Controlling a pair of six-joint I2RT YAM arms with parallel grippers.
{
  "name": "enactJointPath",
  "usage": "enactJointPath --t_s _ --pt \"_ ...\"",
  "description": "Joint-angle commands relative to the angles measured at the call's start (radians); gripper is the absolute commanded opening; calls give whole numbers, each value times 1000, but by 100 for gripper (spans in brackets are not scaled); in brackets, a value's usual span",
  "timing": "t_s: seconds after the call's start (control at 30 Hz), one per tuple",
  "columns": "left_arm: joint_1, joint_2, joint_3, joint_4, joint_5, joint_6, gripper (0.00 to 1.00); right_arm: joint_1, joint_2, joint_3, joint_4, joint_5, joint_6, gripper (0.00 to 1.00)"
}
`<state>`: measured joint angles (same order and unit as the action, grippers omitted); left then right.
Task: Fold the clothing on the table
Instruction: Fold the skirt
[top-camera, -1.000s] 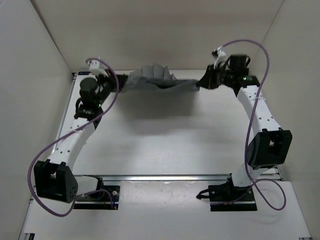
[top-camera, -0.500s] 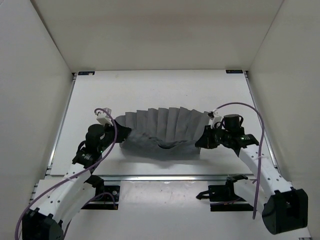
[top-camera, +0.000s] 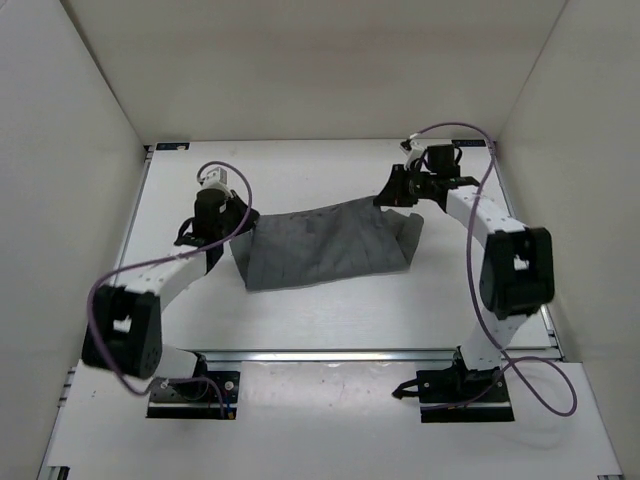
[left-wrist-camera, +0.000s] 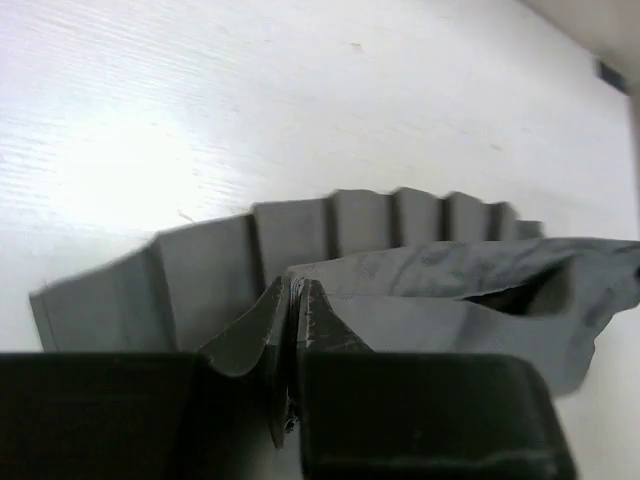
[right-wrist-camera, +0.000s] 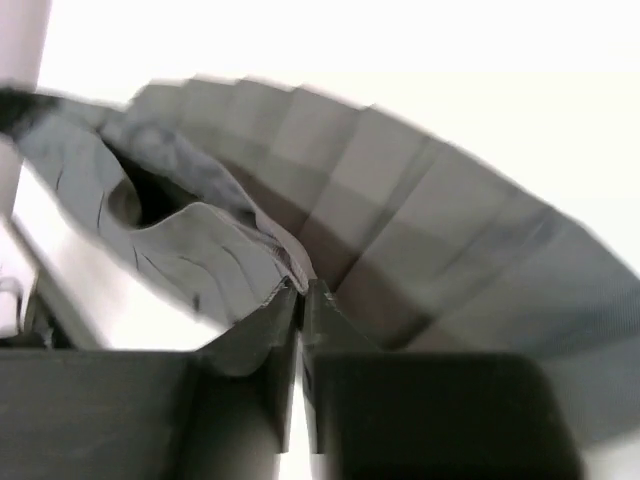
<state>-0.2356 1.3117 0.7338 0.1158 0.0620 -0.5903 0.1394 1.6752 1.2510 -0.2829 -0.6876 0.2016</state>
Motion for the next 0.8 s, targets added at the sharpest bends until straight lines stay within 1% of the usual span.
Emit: enactJointPath --t_s 0.0,0.03,0.07,0.1,0.13,0.17,0.2,0.23,0.3,0.33,0.37,0.4,0.43,0.5,0.57,0.63,0.7,0.77 --pt "30 176 85 108 -34 9 3 -15 170 149 62 51 21 15" --pt "39 232 111 114 -27 9 38 -12 222 177 36 100 9 30" --pt "42 259 119 154 -16 12 49 -9 265 241 13 155 -5 39" --pt "47 294 118 232 10 0 52 2 273 273 -28 190 -31 30" --pt "67 308 113 296 16 -12 55 12 288 281 -50 248 -39 28" --pt "84 308 99 326 22 -19 58 8 269 268 -48 270 -33 30" --pt "88 302 99 359 30 -29 68 0 241 225 -30 275 -16 36" --pt "99 299 114 352 39 -17 72 -17 219 202 5 275 1 37" --pt "90 264 128 258 36 12 73 -27 122 73 50 289 15 39" --pt "84 230 113 218 24 29 74 -47 75 17 66 289 24 42" --pt "81 178 77 205 0 23 74 -55 58 -2 59 296 35 45" --pt "76 150 55 179 -11 26 74 -70 26 -40 56 287 36 51" --pt "73 89 -5 159 -54 8 74 -87 18 -73 41 287 44 56" --pt "59 -26 -65 96 -115 -12 70 -103 -35 -120 14 286 56 60" --pt "50 -80 -77 -26 -145 -25 68 -110 -75 -188 8 290 59 60" --pt "44 -112 -85 -94 -134 -25 69 -121 -129 -244 30 313 84 61" --pt "29 -117 -102 -116 -116 -16 71 -132 -167 -306 63 301 102 61" --pt "35 -109 -134 -151 -81 -28 72 -138 -176 -349 59 281 107 61"
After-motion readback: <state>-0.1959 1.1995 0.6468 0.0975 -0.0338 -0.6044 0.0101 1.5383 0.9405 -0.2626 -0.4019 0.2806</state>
